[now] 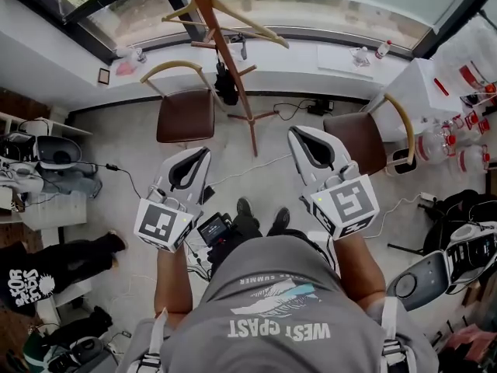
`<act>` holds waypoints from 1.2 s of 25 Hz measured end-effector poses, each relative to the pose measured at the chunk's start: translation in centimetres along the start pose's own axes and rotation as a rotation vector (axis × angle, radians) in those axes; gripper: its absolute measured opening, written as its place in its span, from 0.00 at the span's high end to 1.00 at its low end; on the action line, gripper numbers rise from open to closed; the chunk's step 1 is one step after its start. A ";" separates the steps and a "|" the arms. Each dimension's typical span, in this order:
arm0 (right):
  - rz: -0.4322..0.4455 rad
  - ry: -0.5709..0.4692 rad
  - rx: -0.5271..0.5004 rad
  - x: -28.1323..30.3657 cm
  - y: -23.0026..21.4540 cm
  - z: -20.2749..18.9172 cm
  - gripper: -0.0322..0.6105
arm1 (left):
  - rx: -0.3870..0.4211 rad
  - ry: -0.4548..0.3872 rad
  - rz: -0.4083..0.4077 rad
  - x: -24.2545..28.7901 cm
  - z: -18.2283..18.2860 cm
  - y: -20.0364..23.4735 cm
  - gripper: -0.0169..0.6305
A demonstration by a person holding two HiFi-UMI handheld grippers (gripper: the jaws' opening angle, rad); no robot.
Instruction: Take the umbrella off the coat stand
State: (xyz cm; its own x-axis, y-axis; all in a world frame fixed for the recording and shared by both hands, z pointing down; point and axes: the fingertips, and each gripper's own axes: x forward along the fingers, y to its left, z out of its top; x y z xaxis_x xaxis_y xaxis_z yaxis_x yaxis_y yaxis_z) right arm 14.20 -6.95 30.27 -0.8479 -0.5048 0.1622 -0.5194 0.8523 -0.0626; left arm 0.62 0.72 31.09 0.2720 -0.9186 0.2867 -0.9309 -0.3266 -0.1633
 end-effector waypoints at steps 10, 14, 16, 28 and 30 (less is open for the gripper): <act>-0.070 0.027 -0.006 3.1 -1.1 0.5 0.95 | 0.013 -0.045 -0.098 4.5 0.5 3.9 0.97; -0.105 0.036 -0.014 4.9 -1.9 1.5 0.95 | 0.015 -0.066 -0.136 6.8 1.4 6.1 0.97; -0.120 0.044 -0.014 5.8 -2.3 1.7 0.95 | 0.011 -0.073 -0.154 7.8 1.6 7.1 0.97; -0.176 0.078 -0.024 13.1 -1.7 2.2 0.95 | -0.023 -0.098 -0.202 10.5 -0.3 14.8 0.97; -0.181 0.084 -0.026 14.4 -1.5 2.4 0.95 | -0.030 -0.101 -0.207 10.7 -0.6 16.0 0.97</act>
State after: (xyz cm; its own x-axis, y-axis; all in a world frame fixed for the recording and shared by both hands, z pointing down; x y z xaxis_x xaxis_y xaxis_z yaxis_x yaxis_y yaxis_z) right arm 2.56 -15.81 30.37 -0.7286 -0.6375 0.2504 -0.6584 0.7527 0.0006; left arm -11.50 -14.18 32.16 0.4793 -0.8509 0.2152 -0.8592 -0.5049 -0.0825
